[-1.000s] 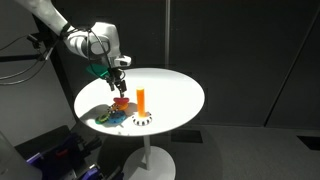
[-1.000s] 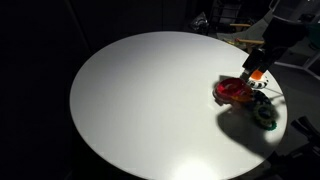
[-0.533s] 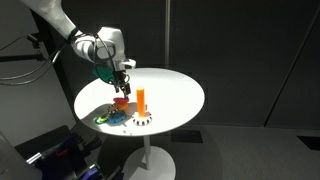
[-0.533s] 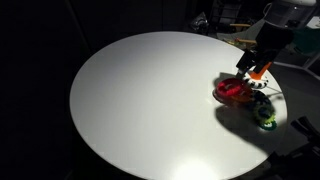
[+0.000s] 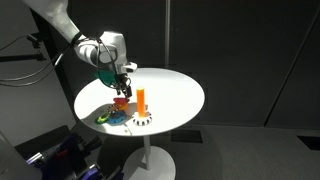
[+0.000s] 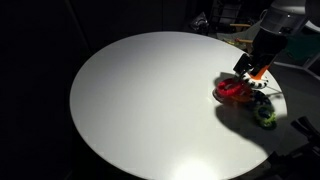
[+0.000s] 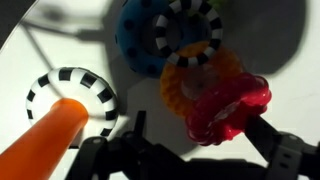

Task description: Pick up the red ring and put it on the ring holder

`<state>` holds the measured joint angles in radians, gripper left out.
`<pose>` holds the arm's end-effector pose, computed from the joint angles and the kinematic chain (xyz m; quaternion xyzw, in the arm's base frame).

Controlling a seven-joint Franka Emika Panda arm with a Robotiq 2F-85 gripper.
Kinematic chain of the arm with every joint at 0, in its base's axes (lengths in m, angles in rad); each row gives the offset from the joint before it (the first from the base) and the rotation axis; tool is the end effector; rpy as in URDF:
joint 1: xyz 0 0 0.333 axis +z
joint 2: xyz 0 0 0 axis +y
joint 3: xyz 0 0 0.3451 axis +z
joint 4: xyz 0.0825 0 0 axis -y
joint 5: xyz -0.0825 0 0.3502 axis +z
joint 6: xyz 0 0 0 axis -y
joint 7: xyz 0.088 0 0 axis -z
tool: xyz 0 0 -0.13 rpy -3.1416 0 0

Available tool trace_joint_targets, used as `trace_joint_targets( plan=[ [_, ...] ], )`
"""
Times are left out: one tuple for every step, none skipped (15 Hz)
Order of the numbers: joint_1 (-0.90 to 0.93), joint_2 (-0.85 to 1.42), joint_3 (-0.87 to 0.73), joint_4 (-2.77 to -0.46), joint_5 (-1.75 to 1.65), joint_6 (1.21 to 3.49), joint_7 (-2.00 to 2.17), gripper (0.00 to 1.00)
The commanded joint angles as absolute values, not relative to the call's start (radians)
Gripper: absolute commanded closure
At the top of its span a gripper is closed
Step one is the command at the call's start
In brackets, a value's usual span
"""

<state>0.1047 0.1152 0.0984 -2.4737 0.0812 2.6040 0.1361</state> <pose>0.4562 0.0935 0.2832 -0.9996 0.0016 -0.0030 0.0276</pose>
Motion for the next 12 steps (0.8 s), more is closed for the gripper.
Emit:
trace_joint_targets(
  plan=[
    [0.108, 0.136, 0.093, -2.452, 0.071, 2.611, 0.166, 0.0],
    [0.109, 0.138, 0.093, -2.452, 0.071, 2.611, 0.166, 0.06],
    [0.109, 0.14, 0.093, -2.451, 0.07, 2.611, 0.168, 0.19],
    [0.11, 0.141, 0.093, -2.451, 0.069, 2.61, 0.17, 0.19],
    [0.111, 0.14, 0.094, -2.45, 0.07, 2.61, 0.171, 0.2],
    [0.111, 0.14, 0.094, -2.45, 0.07, 2.609, 0.172, 0.29],
    [0.111, 0.139, 0.094, -2.45, 0.07, 2.609, 0.175, 0.31],
    [0.111, 0.139, 0.094, -2.45, 0.07, 2.609, 0.178, 0.34],
    [0.112, 0.138, 0.093, -2.449, 0.069, 2.609, 0.181, 0.42],
    [0.112, 0.139, 0.093, -2.448, 0.068, 2.609, 0.187, 0.43],
    [0.112, 0.139, 0.093, -2.448, 0.069, 2.609, 0.188, 0.44],
    [0.112, 0.139, 0.093, -2.448, 0.069, 2.609, 0.19, 0.54]
  ],
)
